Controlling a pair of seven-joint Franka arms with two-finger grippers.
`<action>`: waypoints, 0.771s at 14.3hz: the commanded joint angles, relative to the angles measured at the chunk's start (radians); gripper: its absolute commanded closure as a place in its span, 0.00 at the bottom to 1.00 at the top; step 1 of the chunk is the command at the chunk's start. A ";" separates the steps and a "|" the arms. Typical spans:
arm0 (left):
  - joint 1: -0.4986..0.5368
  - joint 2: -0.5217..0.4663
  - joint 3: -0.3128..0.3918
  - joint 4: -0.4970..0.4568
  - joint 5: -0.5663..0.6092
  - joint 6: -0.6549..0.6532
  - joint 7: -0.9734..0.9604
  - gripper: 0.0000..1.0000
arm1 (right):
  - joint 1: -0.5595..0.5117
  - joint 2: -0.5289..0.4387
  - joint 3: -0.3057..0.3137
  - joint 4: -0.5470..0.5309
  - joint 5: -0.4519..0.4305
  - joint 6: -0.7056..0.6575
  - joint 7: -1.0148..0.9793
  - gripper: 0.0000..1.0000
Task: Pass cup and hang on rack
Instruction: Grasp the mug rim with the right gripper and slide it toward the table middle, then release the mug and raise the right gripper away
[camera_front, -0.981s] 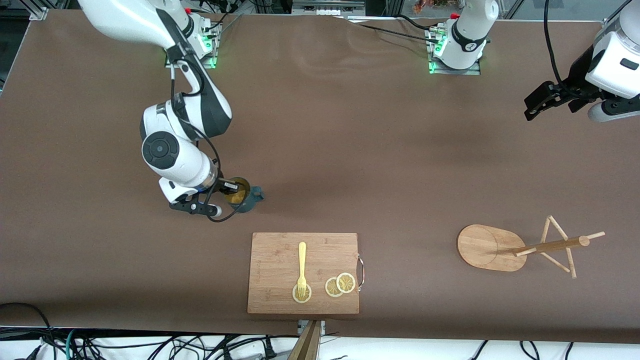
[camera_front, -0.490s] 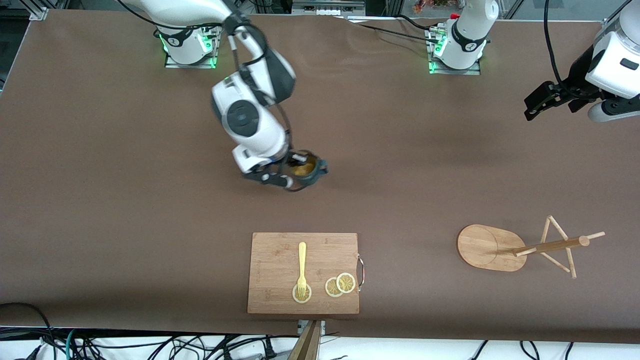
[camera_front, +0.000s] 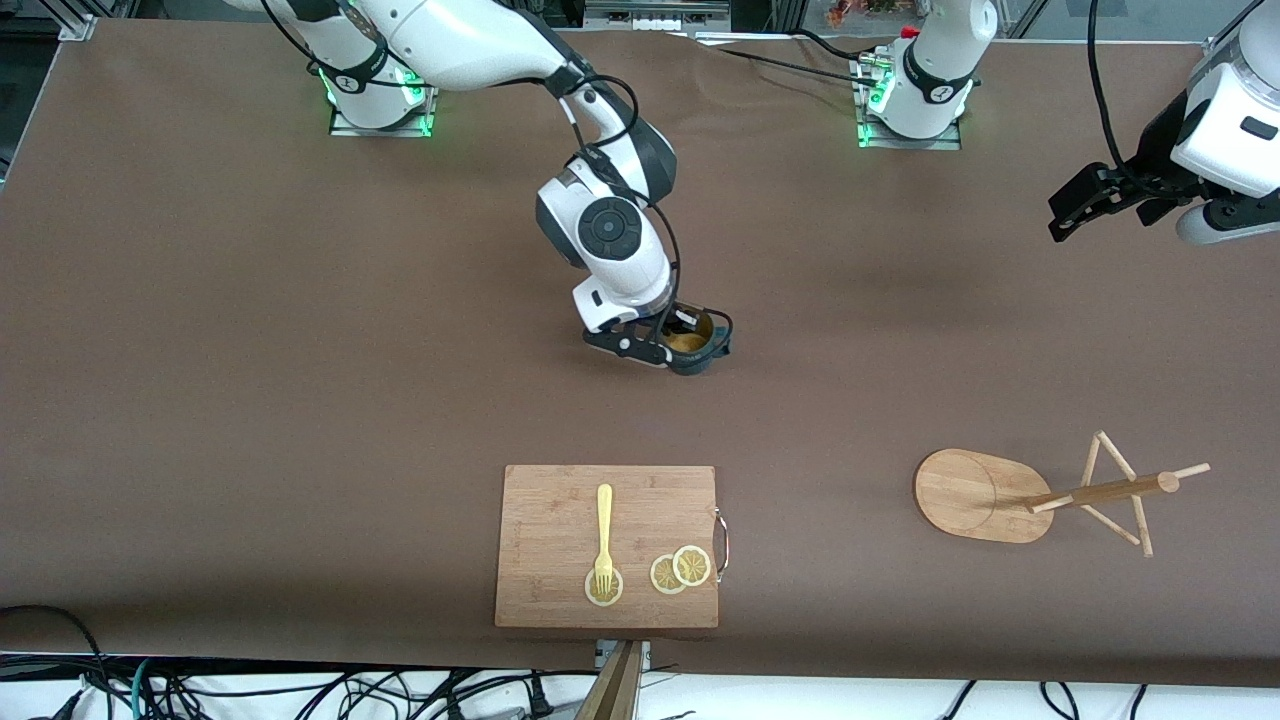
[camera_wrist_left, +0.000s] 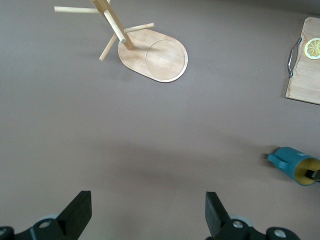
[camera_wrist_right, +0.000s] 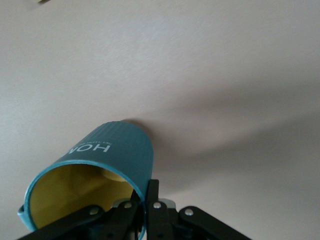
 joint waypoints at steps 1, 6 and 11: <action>0.009 0.001 -0.003 0.006 -0.021 0.003 0.020 0.00 | 0.039 0.036 -0.012 0.047 -0.016 0.012 0.051 1.00; 0.009 0.001 -0.003 0.008 -0.021 0.003 0.020 0.00 | 0.038 0.024 -0.014 0.049 -0.019 0.027 0.037 0.00; 0.009 0.001 -0.003 0.008 -0.021 0.003 0.020 0.00 | 0.013 -0.094 -0.050 0.049 -0.021 -0.093 -0.010 0.00</action>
